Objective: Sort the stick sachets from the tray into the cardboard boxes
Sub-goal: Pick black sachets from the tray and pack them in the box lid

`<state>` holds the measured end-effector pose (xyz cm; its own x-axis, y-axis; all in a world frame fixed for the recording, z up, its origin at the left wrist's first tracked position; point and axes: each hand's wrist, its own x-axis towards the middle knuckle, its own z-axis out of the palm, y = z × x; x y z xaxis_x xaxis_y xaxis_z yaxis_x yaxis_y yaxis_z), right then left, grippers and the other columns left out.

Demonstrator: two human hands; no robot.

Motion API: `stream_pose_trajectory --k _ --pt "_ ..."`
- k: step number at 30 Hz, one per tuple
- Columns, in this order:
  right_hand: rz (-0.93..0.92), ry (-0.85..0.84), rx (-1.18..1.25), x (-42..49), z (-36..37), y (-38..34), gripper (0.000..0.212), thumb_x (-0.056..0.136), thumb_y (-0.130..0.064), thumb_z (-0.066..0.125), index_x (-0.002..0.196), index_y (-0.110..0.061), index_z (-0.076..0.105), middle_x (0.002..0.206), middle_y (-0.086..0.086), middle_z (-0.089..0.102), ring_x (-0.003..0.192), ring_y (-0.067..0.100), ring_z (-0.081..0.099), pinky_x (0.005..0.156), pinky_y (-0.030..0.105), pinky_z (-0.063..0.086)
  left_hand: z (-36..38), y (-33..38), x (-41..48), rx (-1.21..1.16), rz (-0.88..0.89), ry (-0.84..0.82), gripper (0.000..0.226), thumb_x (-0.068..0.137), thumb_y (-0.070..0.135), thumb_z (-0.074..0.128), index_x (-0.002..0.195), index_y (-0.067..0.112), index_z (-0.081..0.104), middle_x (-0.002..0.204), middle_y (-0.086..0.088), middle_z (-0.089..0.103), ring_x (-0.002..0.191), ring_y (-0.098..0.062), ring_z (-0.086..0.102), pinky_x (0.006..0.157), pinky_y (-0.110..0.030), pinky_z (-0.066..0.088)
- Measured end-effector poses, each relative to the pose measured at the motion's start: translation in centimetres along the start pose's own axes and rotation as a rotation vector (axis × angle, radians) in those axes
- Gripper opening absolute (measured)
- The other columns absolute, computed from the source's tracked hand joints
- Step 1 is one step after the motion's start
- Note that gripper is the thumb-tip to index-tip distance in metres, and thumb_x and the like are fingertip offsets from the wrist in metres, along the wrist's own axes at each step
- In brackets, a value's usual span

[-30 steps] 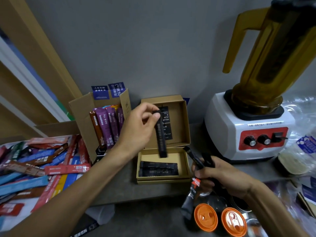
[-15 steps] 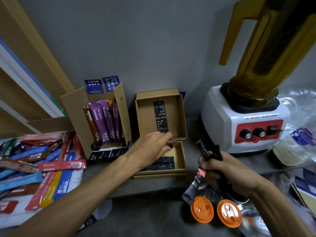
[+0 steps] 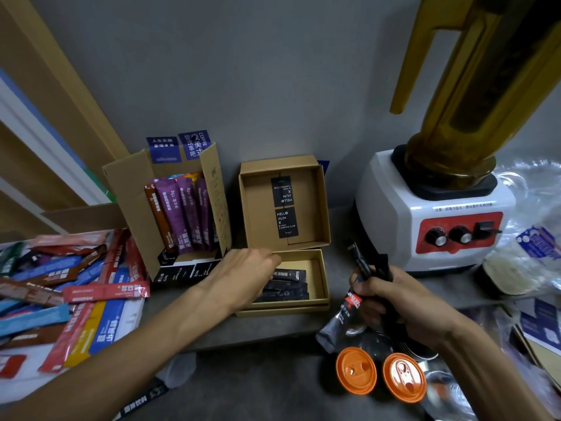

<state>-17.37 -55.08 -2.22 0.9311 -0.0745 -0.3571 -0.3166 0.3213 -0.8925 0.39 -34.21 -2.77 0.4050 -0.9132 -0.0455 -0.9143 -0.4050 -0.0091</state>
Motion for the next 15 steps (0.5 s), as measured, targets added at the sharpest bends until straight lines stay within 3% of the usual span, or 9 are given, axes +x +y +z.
stream_pose_trajectory --k 6,9,15 --pt "-0.007 0.024 -0.019 -0.3 -0.2 -0.1 0.007 0.08 -0.014 0.066 0.076 -0.011 0.06 0.054 0.01 0.033 0.049 0.022 0.038 0.049 0.03 0.035 -0.1 0.0 0.0 -0.008 0.019 0.051 0.019 0.094 0.015 0.064 0.112 0.018 0.062 0.101 0.003 0.054 0.085 -0.015 0.062 0.072 -0.033 0.058" --pt "-0.026 0.045 -0.022 -0.4 -0.3 0.0 0.01 0.08 -0.015 0.067 0.079 -0.008 0.059 0.054 0.01 0.034 0.048 0.021 0.039 0.049 0.029 0.037 -0.2 -0.2 -0.7 -0.154 -0.016 -0.017 0.023 0.099 0.034 0.054 0.116 0.021 0.063 0.11 0.005 0.057 0.098 -0.012 0.06 0.087 -0.032 0.054" --pt "-0.054 0.05 -0.055 -0.1 -0.1 0.1 0.009 0.082 -0.017 0.068 0.078 -0.011 0.062 0.054 0.009 0.038 0.048 0.02 0.04 0.048 0.029 0.034 -0.9 -0.5 -1.1 -0.295 -0.038 -0.168 0.039 0.093 0.051 0.056 0.125 0.028 0.058 0.115 0.012 0.052 0.103 -0.003 0.052 0.091 -0.026 0.05"
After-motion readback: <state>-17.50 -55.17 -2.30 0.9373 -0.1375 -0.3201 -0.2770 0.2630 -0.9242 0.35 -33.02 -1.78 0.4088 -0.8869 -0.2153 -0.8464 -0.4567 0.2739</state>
